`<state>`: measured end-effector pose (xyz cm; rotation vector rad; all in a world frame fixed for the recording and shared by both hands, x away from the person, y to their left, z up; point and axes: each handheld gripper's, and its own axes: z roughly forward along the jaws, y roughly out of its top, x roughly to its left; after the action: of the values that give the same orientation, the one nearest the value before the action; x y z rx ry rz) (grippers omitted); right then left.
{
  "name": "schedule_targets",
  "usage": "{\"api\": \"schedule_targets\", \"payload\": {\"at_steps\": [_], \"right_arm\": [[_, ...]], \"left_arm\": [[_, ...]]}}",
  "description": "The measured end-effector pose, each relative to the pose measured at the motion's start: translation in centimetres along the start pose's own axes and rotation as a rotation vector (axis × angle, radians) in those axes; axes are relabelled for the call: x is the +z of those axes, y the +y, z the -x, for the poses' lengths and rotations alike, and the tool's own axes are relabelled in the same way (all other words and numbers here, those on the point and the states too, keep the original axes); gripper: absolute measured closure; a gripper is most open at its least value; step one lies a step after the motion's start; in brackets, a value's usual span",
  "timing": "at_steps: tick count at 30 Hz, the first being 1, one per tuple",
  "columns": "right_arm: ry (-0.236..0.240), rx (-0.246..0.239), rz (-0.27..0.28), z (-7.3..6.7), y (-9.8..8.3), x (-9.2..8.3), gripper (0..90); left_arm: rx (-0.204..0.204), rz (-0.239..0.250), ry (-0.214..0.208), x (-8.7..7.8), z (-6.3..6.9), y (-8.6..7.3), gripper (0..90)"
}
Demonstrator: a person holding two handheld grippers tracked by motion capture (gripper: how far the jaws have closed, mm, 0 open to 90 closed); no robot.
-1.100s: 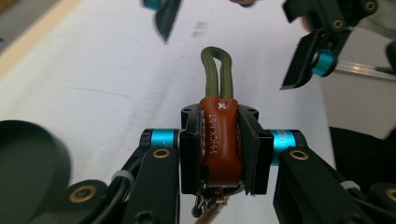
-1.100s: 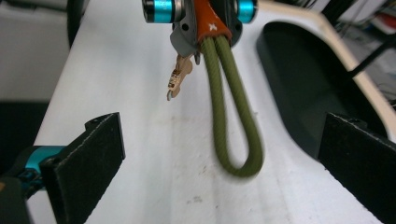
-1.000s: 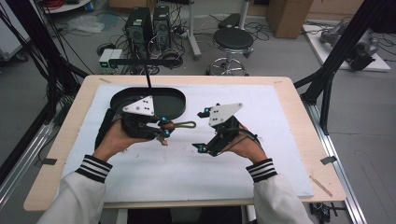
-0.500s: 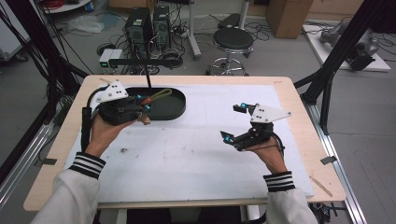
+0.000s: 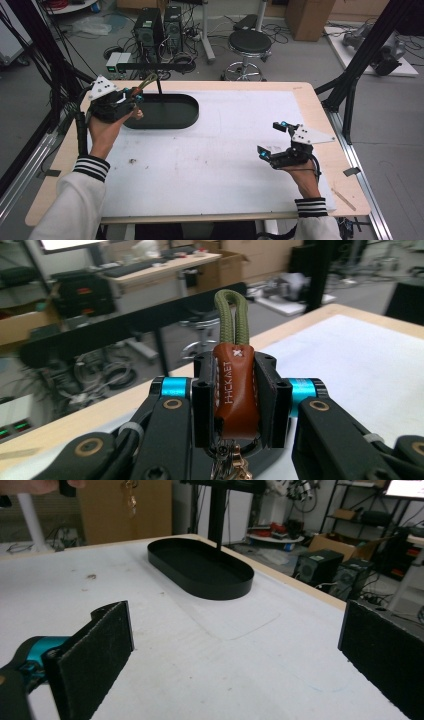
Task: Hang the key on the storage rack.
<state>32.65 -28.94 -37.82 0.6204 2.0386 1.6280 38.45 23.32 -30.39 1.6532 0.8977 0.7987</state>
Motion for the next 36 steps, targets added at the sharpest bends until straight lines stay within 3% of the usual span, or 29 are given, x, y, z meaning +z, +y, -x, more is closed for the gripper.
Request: {"api": "schedule_targets", "payload": {"at_steps": [10, 21, 29, 36], "right_arm": [[-0.064, 0.027, 0.096, 0.0, -3.2, -2.4, 0.2], [-0.128, 0.047, 0.112, 0.0, -5.4, -3.0, 0.2], [-0.122, 0.071, 0.123, 0.3, -6.3, -2.7, 0.2], [-0.11, 0.08, 0.098, 0.2, -6.9, -2.4, 0.3]], "left_arm": [[-0.033, 0.006, 0.107, 0.9, -2.5, 0.0, 72.4], [-0.039, -0.018, 0.121, 2.3, -3.1, -0.3, 72.5], [-0.041, -0.045, 0.136, 3.5, -3.5, -0.5, 72.5], [-0.053, -0.056, 0.145, 4.3, -3.8, -1.0, 72.5]]}}
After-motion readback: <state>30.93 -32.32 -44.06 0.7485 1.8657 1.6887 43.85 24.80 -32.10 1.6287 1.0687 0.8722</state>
